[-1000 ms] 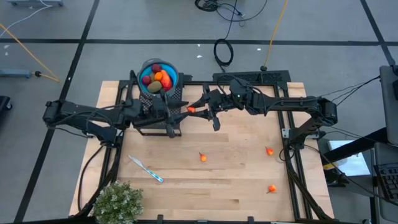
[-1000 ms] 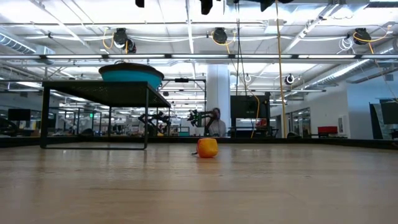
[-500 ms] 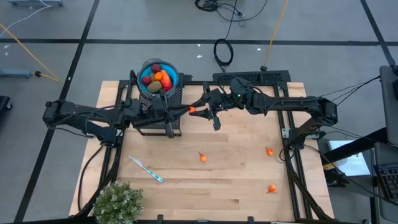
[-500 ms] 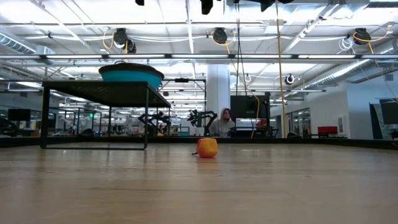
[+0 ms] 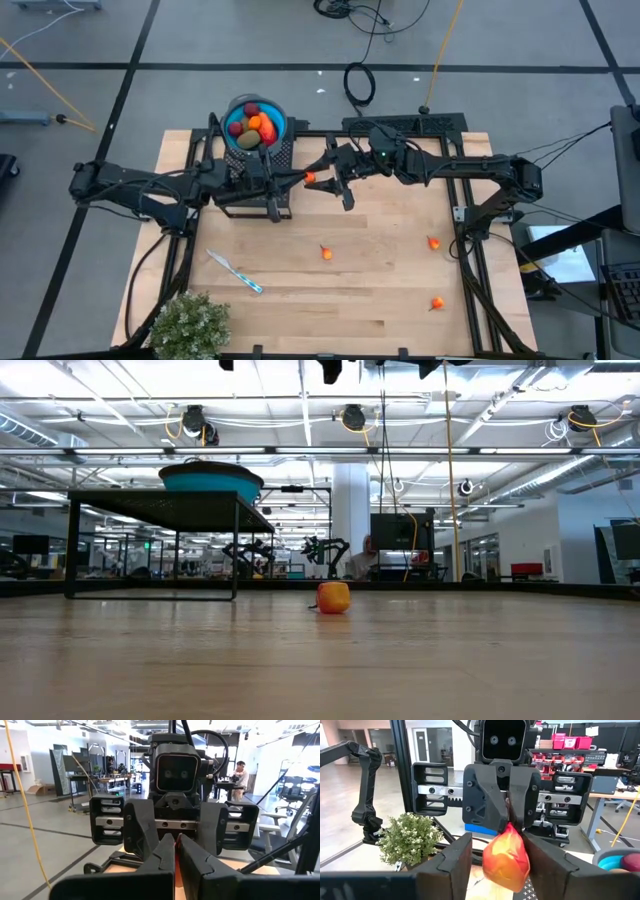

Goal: Pick & Place Fruit
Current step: Put the pear into the blue strainer bowl on the shelf

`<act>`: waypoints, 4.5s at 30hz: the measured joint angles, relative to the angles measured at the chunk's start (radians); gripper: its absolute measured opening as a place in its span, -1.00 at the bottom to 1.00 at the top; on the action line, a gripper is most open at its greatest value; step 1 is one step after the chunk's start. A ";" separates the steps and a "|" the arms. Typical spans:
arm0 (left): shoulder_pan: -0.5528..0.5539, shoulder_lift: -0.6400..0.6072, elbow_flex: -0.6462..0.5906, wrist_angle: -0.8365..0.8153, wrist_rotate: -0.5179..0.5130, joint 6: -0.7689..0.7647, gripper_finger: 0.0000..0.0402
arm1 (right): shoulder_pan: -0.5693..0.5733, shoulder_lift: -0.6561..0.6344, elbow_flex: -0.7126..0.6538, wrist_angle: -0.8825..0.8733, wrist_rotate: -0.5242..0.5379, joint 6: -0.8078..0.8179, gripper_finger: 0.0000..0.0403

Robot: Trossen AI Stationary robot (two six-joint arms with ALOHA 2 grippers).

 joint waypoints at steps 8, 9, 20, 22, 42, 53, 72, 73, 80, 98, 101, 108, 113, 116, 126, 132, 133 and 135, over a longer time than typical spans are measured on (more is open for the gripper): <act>0.000 -0.026 0.000 -0.073 -0.045 -0.002 -1.00 | -0.002 0.000 0.001 -0.072 0.008 -0.003 0.09; 0.000 -0.033 0.000 -0.094 -0.057 -0.004 -1.00 | -0.002 0.000 0.001 -0.094 0.016 -0.003 0.13; 0.017 -0.152 0.000 -0.267 -0.306 0.000 -1.00 | -0.028 0.000 0.001 -0.405 0.160 -0.069 0.17; 0.038 -0.176 0.000 -0.298 -0.345 0.000 -1.00 | -0.029 0.000 0.000 -0.433 0.160 -0.088 0.06; 0.503 -0.188 0.000 -0.497 -0.112 -0.038 -1.00 | -0.094 0.000 0.000 -0.446 0.051 -0.066 -0.98; 0.712 0.012 0.173 -0.686 0.070 -0.052 -1.00 | -0.106 0.000 0.000 -0.441 0.052 -0.063 -1.00; 0.804 0.257 0.388 -0.967 0.094 -0.195 -1.00 | -0.117 0.000 0.000 -0.441 0.053 -0.062 -1.00; 0.807 0.257 0.388 -0.966 0.092 -0.217 -1.00 | -0.118 0.000 0.000 -0.441 0.053 -0.063 -1.00; 0.817 0.257 0.388 -0.963 0.091 -0.374 -1.00 | -0.132 0.000 0.000 -0.441 0.053 -0.062 -1.00; 0.823 0.303 0.388 -0.938 0.075 -0.467 -1.00 | -0.133 0.000 0.000 -0.442 0.051 -0.062 -1.00; 0.824 0.303 0.388 -0.938 0.057 -0.466 -0.99 | -0.133 0.000 0.000 -0.442 0.051 -0.062 -1.00; 0.824 0.303 0.388 -0.933 0.055 -0.454 -0.93 | -0.133 0.000 0.000 -0.442 0.051 -0.062 -1.00; 0.824 0.298 0.387 -0.920 0.045 -0.440 -0.69 | -0.133 0.000 0.000 -0.442 0.050 -0.062 -1.00; 0.824 0.277 0.387 -0.899 0.028 -0.433 -0.50 | -0.133 0.000 0.000 -0.442 0.050 -0.062 -1.00; 0.788 0.098 0.387 -0.909 0.054 -0.367 -0.09 | -0.132 -0.104 -0.002 -0.616 0.055 -0.107 -1.00; 0.684 -0.011 0.387 -0.942 0.056 -0.302 -0.24 | -0.125 -0.217 0.000 -0.832 0.062 -0.143 -1.00; 0.665 -0.025 0.387 -0.946 0.056 -0.288 -0.28 | -0.120 -0.235 -0.001 -0.871 0.075 -0.144 -1.00; 0.628 -0.050 0.387 -0.941 0.056 -0.266 -0.39 | -0.105 -0.270 -0.001 -0.907 0.112 -0.146 -1.00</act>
